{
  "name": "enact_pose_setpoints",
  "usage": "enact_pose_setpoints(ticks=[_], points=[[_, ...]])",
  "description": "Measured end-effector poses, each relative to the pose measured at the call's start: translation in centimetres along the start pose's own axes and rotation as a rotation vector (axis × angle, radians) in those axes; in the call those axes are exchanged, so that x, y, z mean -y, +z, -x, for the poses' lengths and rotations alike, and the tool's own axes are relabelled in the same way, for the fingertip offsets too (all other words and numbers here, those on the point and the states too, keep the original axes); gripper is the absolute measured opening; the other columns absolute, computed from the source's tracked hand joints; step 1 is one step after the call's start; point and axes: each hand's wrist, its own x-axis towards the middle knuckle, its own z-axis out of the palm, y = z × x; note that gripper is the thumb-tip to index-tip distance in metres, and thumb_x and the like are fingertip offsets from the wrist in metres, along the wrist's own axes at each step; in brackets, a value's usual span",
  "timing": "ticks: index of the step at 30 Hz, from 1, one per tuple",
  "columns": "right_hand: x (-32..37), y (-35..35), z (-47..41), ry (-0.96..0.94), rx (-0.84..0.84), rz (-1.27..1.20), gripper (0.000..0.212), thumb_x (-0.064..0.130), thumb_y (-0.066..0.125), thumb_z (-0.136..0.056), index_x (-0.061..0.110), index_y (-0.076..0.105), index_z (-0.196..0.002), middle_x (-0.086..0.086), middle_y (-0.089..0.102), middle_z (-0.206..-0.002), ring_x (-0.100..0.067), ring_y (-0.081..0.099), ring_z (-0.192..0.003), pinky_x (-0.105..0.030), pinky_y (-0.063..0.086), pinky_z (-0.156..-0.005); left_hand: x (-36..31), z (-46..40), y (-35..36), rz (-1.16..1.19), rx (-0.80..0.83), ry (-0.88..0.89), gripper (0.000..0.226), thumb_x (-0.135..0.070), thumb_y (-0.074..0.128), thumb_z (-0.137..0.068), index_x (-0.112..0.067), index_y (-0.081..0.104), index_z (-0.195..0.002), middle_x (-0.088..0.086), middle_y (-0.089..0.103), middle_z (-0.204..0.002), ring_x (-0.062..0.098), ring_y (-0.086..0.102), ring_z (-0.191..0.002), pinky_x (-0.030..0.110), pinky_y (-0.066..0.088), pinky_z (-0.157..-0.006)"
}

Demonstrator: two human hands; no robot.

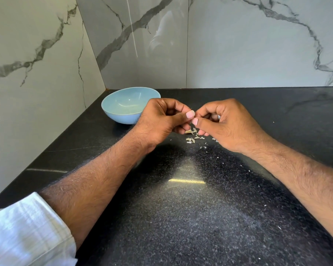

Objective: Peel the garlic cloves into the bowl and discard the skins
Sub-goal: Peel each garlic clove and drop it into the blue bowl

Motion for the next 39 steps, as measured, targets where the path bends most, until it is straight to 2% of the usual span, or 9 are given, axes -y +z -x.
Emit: enact_pose_setpoints(ticks=[6,11,15,18,22,28,32,36,39], points=[[-0.4,0.0,-0.3,0.014,0.032,-0.011,0.009,0.019,0.072,-0.097,0.023,0.078,-0.091,0.002,0.077,-0.071,-0.021,0.077,-0.067,-0.056,0.063,-0.066,0.1,-0.1,0.1,-0.092,0.037,-0.024,0.013,-0.007,0.066,-0.104,-0.008,0.07,-0.092,0.001,0.07,-0.076,0.013,0.062,-0.066,0.025,0.053,-0.06],[-0.4,0.4,-0.3,0.057,-0.016,-0.056,0.012,0.013,0.072,-0.094,0.019,0.08,-0.087,-0.001,0.075,-0.067,-0.017,0.075,-0.063,-0.048,0.065,-0.064,0.2,0.1,0.3,-0.192,0.1,0.038,0.014,-0.014,0.056,-0.109,-0.012,0.064,-0.098,0.0,0.062,-0.079,0.016,0.055,-0.072,0.026,0.05,-0.062],[0.2,0.5,-0.5,0.254,0.011,-0.486,0.011,-0.003,0.069,-0.092,0.001,0.078,-0.087,-0.014,0.07,-0.07,-0.023,0.066,-0.061,-0.033,0.052,-0.059,0.0,0.1,0.4,-0.106,0.115,0.033,0.014,-0.008,0.053,-0.111,-0.007,0.063,-0.101,-0.003,0.063,-0.078,0.013,0.054,-0.07,0.024,0.049,-0.063],[0.3,-0.1,-0.4,0.374,0.101,-0.665,0.007,0.0,0.072,-0.09,-0.006,0.076,-0.093,-0.018,0.068,-0.074,-0.023,0.063,-0.064,-0.03,0.05,-0.06,0.1,0.1,0.6,-0.009,0.132,0.022,0.011,-0.016,0.057,-0.104,-0.008,0.063,-0.099,-0.002,0.064,-0.079,0.012,0.054,-0.07,0.024,0.048,-0.063],[0.0,-0.4,-0.5,0.361,0.085,-0.574,0.006,0.0,0.075,-0.089,-0.004,0.077,-0.095,-0.021,0.073,-0.081,-0.024,0.068,-0.069,-0.034,0.056,-0.066,0.4,0.0,0.2,0.034,0.139,0.007,0.01,-0.014,0.06,-0.105,-0.008,0.065,-0.099,0.001,0.064,-0.081,0.013,0.056,-0.072,0.025,0.049,-0.064],[0.0,-0.5,-0.4,0.299,0.091,-0.488,0.007,0.004,0.074,-0.093,0.0,0.079,-0.093,-0.023,0.076,-0.085,-0.029,0.072,-0.073,-0.041,0.059,-0.073,0.5,-0.1,-0.2,-0.053,0.112,0.006,0.011,-0.004,0.059,-0.107,-0.006,0.068,-0.1,0.001,0.069,-0.082,0.013,0.062,-0.072,0.024,0.053,-0.064],[-0.3,-0.4,-0.4,0.244,0.077,-0.418,0.017,0.019,0.078,-0.092,0.003,0.079,-0.096,-0.017,0.077,-0.083,-0.026,0.074,-0.072,-0.038,0.061,-0.069,0.6,0.0,-0.3,-0.068,0.12,0.025,0.006,-0.003,0.063,-0.105,-0.002,0.069,-0.103,0.008,0.07,-0.082,0.015,0.064,-0.072,0.025,0.055,-0.066],[-0.6,-0.4,-0.4,0.22,0.073,-0.424,0.013,0.014,0.08,-0.089,0.003,0.078,-0.095,-0.018,0.077,-0.083,-0.027,0.074,-0.073,-0.042,0.061,-0.073,0.4,0.0,-0.2,0.009,0.105,0.014,0.006,0.002,0.065,-0.102,-0.002,0.065,-0.108,0.014,0.069,-0.085,0.018,0.067,-0.07,0.026,0.056,-0.066],[-0.6,-0.3,-0.5,0.195,0.06,-0.41,0.008,0.011,0.08,-0.09,0.004,0.078,-0.094,-0.016,0.076,-0.079,-0.026,0.073,-0.069,-0.038,0.061,-0.067,0.3,0.0,-0.3,0.061,0.09,0.005,0.008,0.003,0.067,-0.1,-0.002,0.065,-0.107,0.016,0.071,-0.085,0.02,0.071,-0.07,0.027,0.058,-0.066]])
